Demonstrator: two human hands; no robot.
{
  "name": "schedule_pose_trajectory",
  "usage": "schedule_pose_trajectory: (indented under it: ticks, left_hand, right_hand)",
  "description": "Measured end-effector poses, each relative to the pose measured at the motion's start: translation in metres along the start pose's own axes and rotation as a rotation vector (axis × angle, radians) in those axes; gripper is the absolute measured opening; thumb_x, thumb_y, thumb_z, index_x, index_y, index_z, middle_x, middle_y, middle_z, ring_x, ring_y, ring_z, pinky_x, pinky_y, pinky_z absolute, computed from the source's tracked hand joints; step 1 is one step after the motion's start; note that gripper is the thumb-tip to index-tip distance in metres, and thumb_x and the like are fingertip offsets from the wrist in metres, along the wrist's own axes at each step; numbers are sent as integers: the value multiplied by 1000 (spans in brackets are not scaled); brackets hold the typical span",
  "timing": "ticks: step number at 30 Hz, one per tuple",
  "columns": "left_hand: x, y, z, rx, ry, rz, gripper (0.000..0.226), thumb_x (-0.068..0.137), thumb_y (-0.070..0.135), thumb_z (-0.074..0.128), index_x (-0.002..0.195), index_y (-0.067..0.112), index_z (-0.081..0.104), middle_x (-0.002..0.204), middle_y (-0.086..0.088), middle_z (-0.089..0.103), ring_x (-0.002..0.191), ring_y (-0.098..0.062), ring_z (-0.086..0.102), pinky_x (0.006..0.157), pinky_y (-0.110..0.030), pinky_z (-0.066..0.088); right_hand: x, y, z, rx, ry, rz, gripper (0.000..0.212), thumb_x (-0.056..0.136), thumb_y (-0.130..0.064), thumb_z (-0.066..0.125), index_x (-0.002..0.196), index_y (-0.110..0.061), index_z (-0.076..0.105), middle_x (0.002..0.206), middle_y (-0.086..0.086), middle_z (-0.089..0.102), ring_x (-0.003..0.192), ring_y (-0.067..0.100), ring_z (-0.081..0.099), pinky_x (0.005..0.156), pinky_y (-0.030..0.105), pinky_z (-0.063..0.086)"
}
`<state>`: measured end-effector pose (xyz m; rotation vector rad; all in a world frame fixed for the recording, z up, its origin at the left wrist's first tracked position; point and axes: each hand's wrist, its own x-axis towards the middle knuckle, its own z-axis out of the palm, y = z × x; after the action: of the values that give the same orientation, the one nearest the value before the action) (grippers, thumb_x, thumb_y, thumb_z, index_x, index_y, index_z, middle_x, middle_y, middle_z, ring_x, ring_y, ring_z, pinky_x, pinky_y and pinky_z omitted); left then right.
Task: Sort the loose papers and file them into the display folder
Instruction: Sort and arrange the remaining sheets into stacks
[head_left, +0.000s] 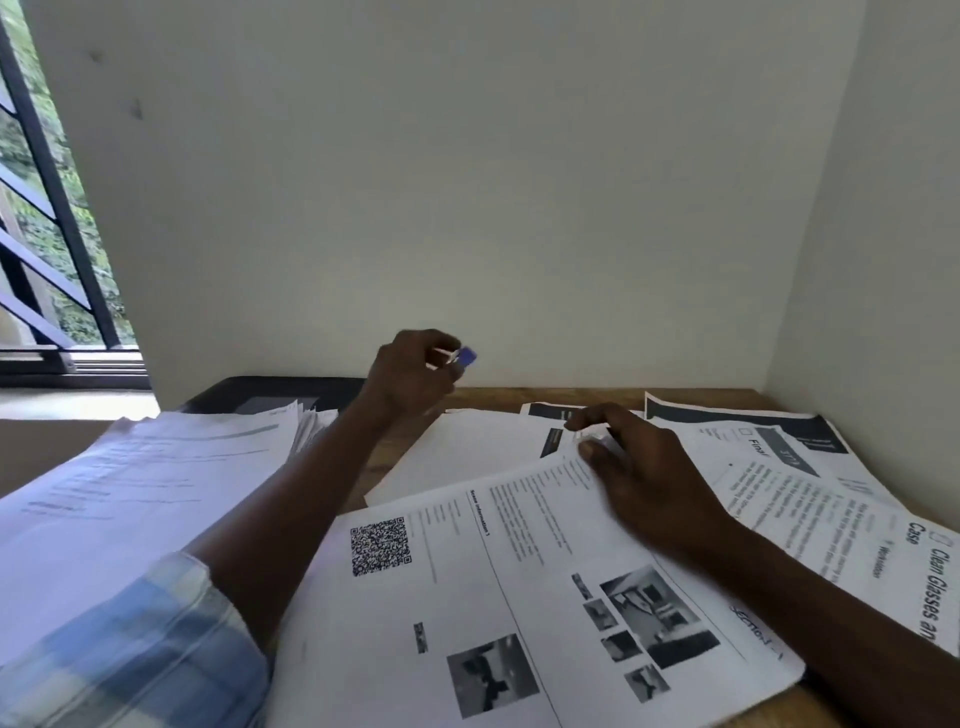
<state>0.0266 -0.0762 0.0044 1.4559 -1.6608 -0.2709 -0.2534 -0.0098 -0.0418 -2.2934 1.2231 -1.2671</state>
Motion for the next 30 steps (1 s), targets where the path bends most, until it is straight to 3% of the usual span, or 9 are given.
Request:
schedule_pose_trajectory:
  ticks: [3, 5, 6, 10, 12, 14, 16, 23, 30]
  left_hand:
    - [-9, 50, -16, -338, -591, 16, 30, 94, 21, 76, 123, 18, 74, 106, -9, 77, 94, -19, 72, 78, -39, 60]
    - [-18, 69, -16, -228, -864, 54, 35, 90, 20, 79, 125, 19, 74, 115, -11, 76, 97, -17, 71, 73, -35, 58]
    - [-22, 74, -13, -148, -915, 96, 35, 88, 21, 80, 123, 20, 75, 114, -10, 76, 95, -14, 70, 71, -32, 56]
    - [-34, 92, -4, -17, -793, 219, 29, 88, 17, 82, 116, 18, 77, 99, -2, 80, 77, -2, 64, 58, -23, 43]
    - [-35, 95, -6, -71, -717, 230, 26, 87, 18, 82, 113, 19, 78, 100, -4, 80, 81, -8, 66, 64, -28, 46]
    - [-34, 97, -9, -100, -676, 251, 25, 87, 18, 83, 111, 18, 78, 104, -4, 79, 96, -22, 73, 82, -39, 56]
    - [-33, 99, -12, -99, -661, 284, 28, 85, 17, 83, 112, 16, 78, 106, -2, 79, 104, -25, 74, 94, -39, 58]
    - [-31, 95, -20, -159, -557, 313, 33, 79, 7, 85, 111, 11, 77, 101, 1, 80, 98, -16, 76, 80, -19, 56]
    - [-32, 97, -14, -151, -600, 298, 32, 77, 10, 88, 107, 13, 77, 99, -3, 80, 99, -24, 76, 91, -32, 60]
  right_hand:
    - [-2, -1, -1, -128, 30, -134, 18, 105, -24, 49, 121, -33, 46, 61, -8, 57, 58, 9, 56, 57, 33, 38]
    - [-4, -2, 0, -185, 59, -192, 24, 106, -25, 46, 127, -31, 37, 62, -8, 54, 58, 10, 56, 56, 33, 38]
    - [-5, -2, 0, -202, 71, -207, 27, 106, -24, 46, 129, -31, 35, 63, -7, 55, 58, 12, 56, 55, 34, 39]
    - [-8, -1, 2, -250, 123, -246, 32, 103, -20, 47, 131, -27, 33, 66, -6, 57, 59, 20, 57, 56, 37, 42]
    - [-7, -2, 3, -268, 162, -251, 31, 103, -18, 45, 130, -25, 34, 67, -5, 57, 58, 20, 56, 54, 35, 38]
    - [-8, -5, 3, -289, 192, -246, 31, 102, -17, 45, 130, -24, 35, 65, -5, 55, 56, 19, 54, 53, 33, 33]
    - [-9, -6, 2, -305, 201, -245, 33, 101, -17, 46, 131, -25, 35, 63, -6, 53, 53, 16, 52, 51, 34, 34]
    - [-9, -10, 2, -357, 233, -264, 35, 98, -16, 49, 129, -24, 35, 59, -6, 49, 48, 15, 49, 46, 35, 39]
    - [-7, -9, 3, -309, 240, -276, 37, 96, -18, 44, 132, -20, 35, 57, -8, 45, 47, 13, 46, 46, 31, 30]
